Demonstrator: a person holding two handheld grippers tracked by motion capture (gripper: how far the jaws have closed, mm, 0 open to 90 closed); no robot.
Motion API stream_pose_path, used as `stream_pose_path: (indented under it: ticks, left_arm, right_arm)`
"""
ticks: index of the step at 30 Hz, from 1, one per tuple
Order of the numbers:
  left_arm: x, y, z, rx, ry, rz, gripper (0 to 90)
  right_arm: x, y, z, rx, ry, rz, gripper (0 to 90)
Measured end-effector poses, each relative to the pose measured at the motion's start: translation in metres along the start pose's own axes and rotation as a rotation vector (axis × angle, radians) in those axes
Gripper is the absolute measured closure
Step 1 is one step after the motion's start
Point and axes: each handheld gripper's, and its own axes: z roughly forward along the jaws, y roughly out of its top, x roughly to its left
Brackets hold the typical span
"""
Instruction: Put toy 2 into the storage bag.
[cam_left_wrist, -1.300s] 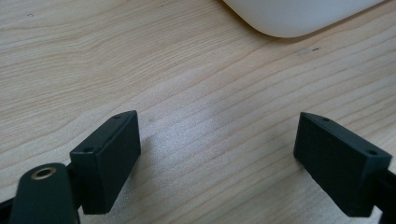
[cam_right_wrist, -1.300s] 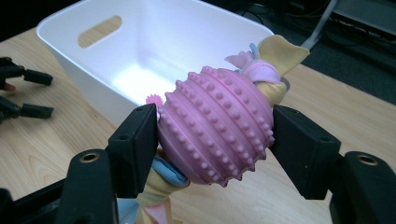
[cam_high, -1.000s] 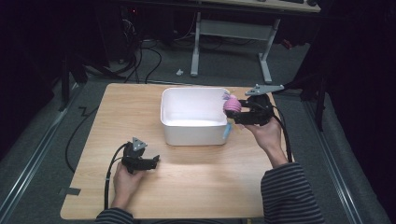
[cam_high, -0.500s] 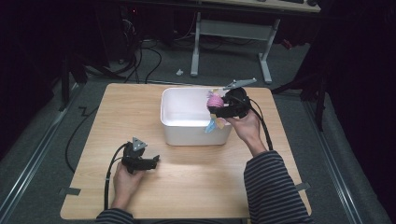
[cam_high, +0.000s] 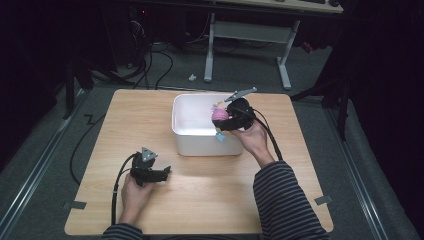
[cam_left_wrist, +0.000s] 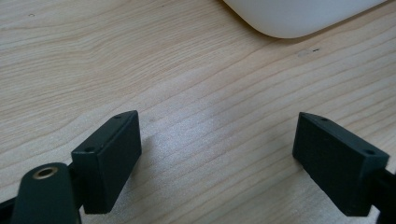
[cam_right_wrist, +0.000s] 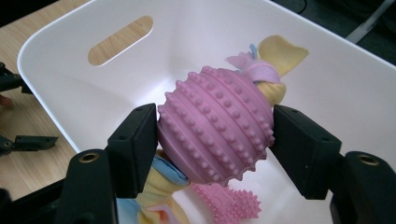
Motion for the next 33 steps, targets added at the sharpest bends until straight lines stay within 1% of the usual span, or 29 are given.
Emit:
stream_pose_path:
  ticks: [1, 6, 9, 17, 20, 21, 22, 24, 27, 28, 29, 30, 33]
  left_arm:
    - [0.0, 0.0, 0.0, 0.0, 0.001, 0.0, 15.7]
    - [0.0, 0.0, 0.0, 0.001, 0.003, -0.001, 15.6]
    - [0.0, 0.0, 0.0, 0.001, 0.003, -0.002, 15.6]
    - [0.0, 0.0, 0.0, 0.0, 0.003, -0.002, 15.7]
    - [0.0, 0.0, 0.0, 0.001, 0.004, -0.002, 15.7]
    - [0.0, 0.0, 0.0, 0.001, 0.004, -0.002, 15.7]
    - [0.0, 0.0, 0.0, 0.0, 0.004, -0.002, 15.7]
    - [0.0, 0.0, 0.0, 0.001, 0.005, -0.002, 15.7]
    - [0.0, 0.0, 0.0, 0.0, 0.005, -0.002, 15.7]
    - [0.0, 0.0, 0.0, 0.001, 0.005, -0.002, 15.7]
    - [0.0, 0.0, 0.0, 0.001, 0.006, -0.002, 15.7]
    - [0.0, 0.0, 0.0, 0.001, 0.006, -0.002, 15.7]
    - [0.0, 0.0, 0.0, 0.0, 0.006, -0.002, 15.7]
  right_arm:
    - [0.002, 0.0, 0.003, 0.008, 0.001, -0.01, 33.8]
    - [0.007, 0.0, 0.007, 0.015, 0.012, -0.019, 33.7]
    - [0.011, -0.001, 0.011, 0.025, 0.01, -0.036, 33.7]
    - [0.01, -0.007, 0.02, 0.049, 0.017, -0.036, 33.4]
    - [0.008, -0.008, 0.021, 0.057, 0.022, -0.033, 33.2]
    - [0.006, -0.01, 0.019, 0.058, 0.043, -0.018, 31.7]
    - [0.006, -0.01, 0.019, 0.058, 0.043, -0.018, 31.7]
    - [0.005, -0.011, 0.017, 0.06, 0.041, -0.014, 31.2]
    - [0.001, -0.016, 0.008, 0.036, 0.035, 0.0, 31.5]
    - [0.001, -0.016, 0.008, 0.036, 0.035, 0.0, 31.5]
    - [-0.003, -0.021, 0.0, 0.015, 0.031, 0.009, 32.2]
    - [-0.003, -0.021, 0.0, 0.015, 0.031, 0.009, 32.2]
    - [-0.009, -0.027, -0.011, -0.011, 0.016, 0.017, 33.4]
